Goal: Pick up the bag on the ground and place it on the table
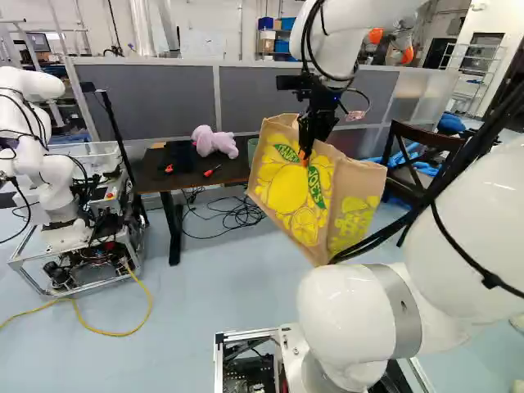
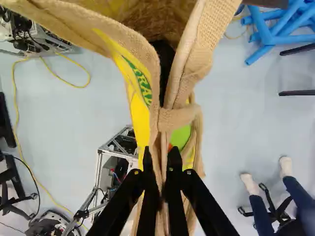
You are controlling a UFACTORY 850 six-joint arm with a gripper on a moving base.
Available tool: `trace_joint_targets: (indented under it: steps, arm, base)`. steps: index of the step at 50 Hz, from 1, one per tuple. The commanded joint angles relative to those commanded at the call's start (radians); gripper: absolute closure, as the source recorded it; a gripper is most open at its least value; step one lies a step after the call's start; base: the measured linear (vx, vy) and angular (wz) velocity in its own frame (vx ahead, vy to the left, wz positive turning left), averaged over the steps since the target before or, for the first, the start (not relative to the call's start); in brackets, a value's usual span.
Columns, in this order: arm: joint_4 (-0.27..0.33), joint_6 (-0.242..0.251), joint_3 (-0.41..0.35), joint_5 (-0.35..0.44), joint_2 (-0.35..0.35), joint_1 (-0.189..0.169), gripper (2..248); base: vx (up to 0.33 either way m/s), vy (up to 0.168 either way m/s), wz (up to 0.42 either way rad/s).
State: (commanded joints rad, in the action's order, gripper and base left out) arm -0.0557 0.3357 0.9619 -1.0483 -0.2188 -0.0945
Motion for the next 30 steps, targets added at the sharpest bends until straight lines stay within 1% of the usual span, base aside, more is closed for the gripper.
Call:
trace_joint_targets:
  steps: [30]
  arm:
    - [0.0,0.0,0.094,-0.1,-0.004,-0.012,228]
  base:
    - [0.0,0.0,0.0]
